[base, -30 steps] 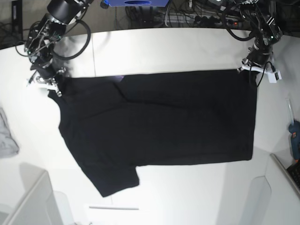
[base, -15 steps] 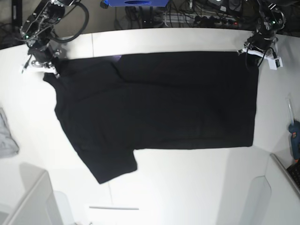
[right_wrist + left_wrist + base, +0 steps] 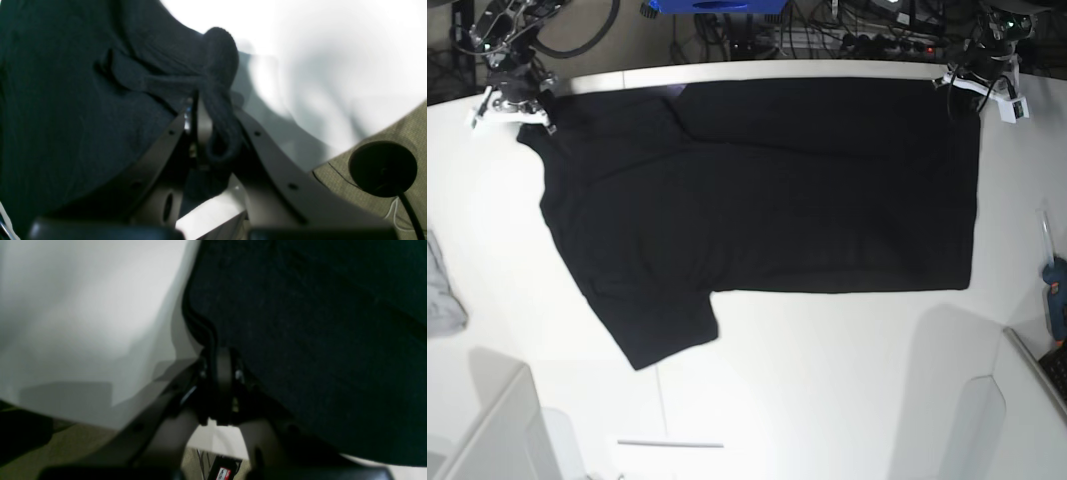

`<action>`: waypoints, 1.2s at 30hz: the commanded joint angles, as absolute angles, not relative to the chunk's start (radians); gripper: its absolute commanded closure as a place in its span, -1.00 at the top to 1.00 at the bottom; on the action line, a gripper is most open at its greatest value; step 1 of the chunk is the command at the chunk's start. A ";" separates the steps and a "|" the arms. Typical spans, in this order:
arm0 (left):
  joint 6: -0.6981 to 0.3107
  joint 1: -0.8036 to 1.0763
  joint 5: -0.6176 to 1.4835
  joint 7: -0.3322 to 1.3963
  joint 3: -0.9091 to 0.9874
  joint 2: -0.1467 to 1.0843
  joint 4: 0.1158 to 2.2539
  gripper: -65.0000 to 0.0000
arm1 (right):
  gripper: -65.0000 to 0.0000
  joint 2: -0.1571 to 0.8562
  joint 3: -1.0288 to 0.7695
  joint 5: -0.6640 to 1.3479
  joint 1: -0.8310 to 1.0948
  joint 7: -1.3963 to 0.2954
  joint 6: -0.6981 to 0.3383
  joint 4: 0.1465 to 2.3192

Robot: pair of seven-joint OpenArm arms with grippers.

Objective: Fold the T-shirt properly
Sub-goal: 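Lower the shirt shoulders onto the table and release both grippers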

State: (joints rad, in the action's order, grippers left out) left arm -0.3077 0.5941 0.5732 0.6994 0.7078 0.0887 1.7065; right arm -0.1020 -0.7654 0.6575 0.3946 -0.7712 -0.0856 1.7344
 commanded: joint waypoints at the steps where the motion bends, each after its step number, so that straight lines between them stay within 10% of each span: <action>1: -0.306 0.611 0.575 0.688 0.717 0.097 1.724 -1.00 | -1.00 -0.091 -0.771 0.668 0.398 -0.750 -0.085 1.756; 20: -0.306 0.618 0.575 0.687 0.719 0.101 1.724 -1.00 | -1.00 -0.097 -0.771 0.739 0.456 -0.750 -0.085 1.761; 25: -0.306 0.618 0.575 0.687 0.719 0.101 1.750 0.00 | -0.01 -0.099 -0.773 0.740 0.456 -0.742 -0.085 1.761; 30: -0.305 0.611 0.575 0.687 0.762 0.099 1.794 0.56 | -0.09 -0.102 -0.802 0.740 0.458 -0.740 -0.085 1.761; 36: -0.305 0.590 0.575 0.687 0.889 0.102 1.810 0.57 | -0.08 -0.094 -0.946 0.739 0.424 -0.740 -0.085 1.761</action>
